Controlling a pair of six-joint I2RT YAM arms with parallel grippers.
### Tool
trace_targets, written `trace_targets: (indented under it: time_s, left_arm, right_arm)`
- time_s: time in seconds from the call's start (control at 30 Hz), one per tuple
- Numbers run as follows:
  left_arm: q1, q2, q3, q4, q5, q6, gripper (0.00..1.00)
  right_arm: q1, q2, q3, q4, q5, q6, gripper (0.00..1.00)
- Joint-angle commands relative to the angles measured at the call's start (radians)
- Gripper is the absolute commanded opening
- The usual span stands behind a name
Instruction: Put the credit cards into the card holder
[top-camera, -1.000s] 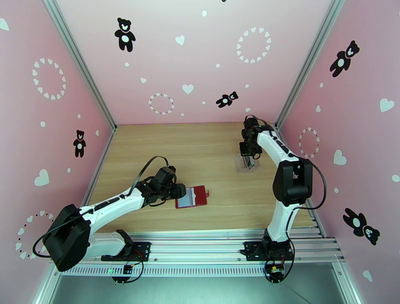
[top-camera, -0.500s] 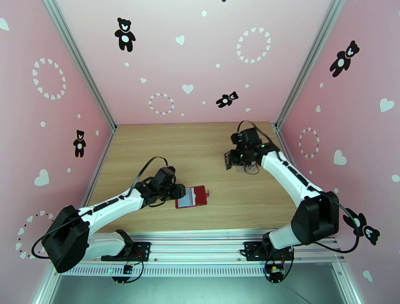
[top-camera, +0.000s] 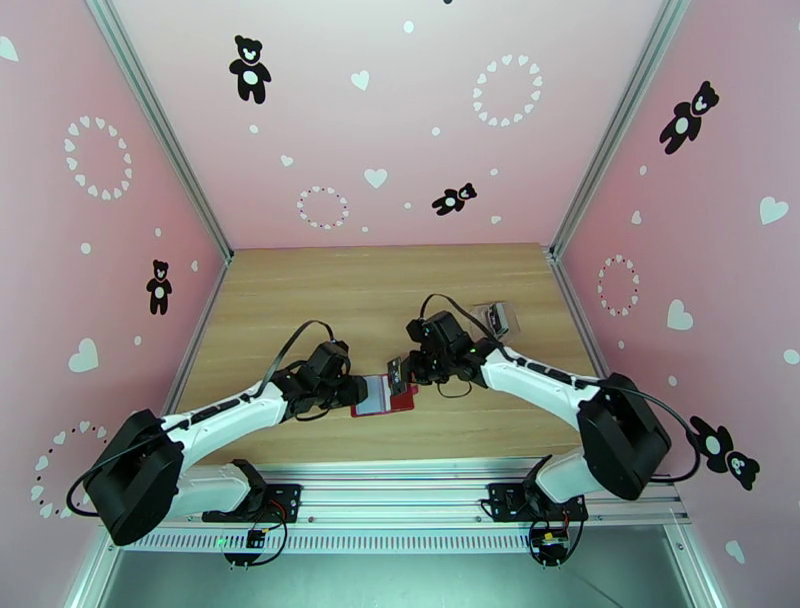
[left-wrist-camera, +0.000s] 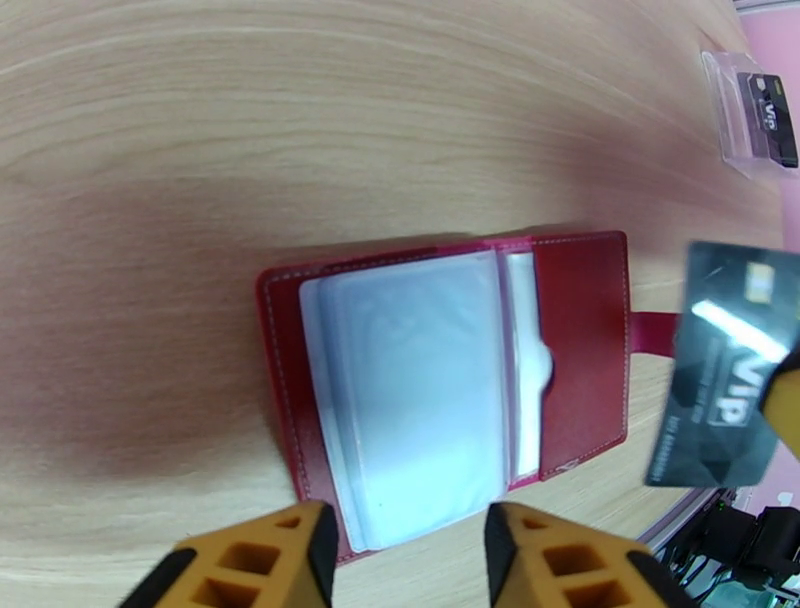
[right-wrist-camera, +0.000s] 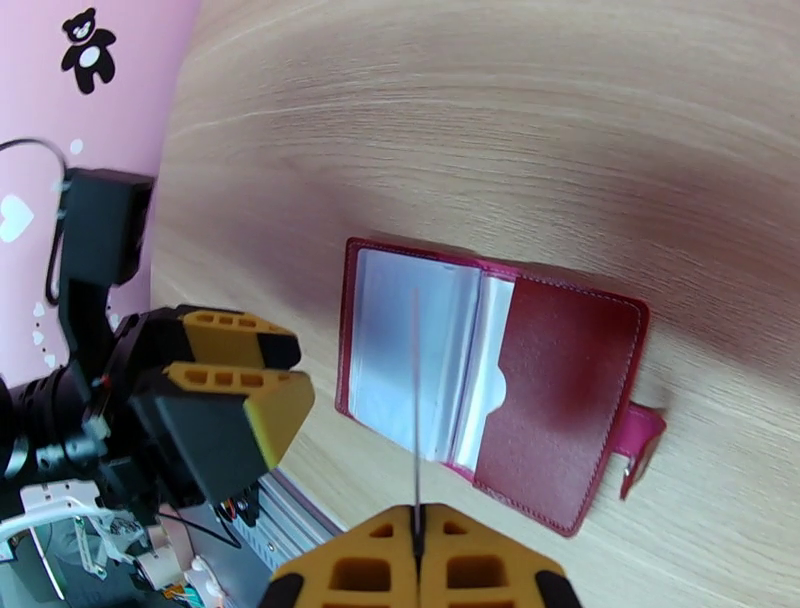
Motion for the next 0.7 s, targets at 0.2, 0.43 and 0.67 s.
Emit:
trace_targets:
  time_s: [0.2, 0.43, 0.67]
  left_arm:
    - [0.004, 0.052, -0.022, 0.036, 0.027, -0.014, 0.35]
    - [0.003, 0.088, -0.033, 0.056, 0.028, -0.024, 0.34]
    - [0.002, 0.100, -0.039, 0.049, 0.017, -0.031, 0.32]
  right_arm:
    - [0.031, 0.115, -0.065, 0.199, -0.043, 0.096, 0.00]
    - [0.039, 0.141, -0.077, 0.241, -0.056, 0.109, 0.00]
    - [0.044, 0.136, -0.086, 0.237, -0.042, 0.104, 0.00]
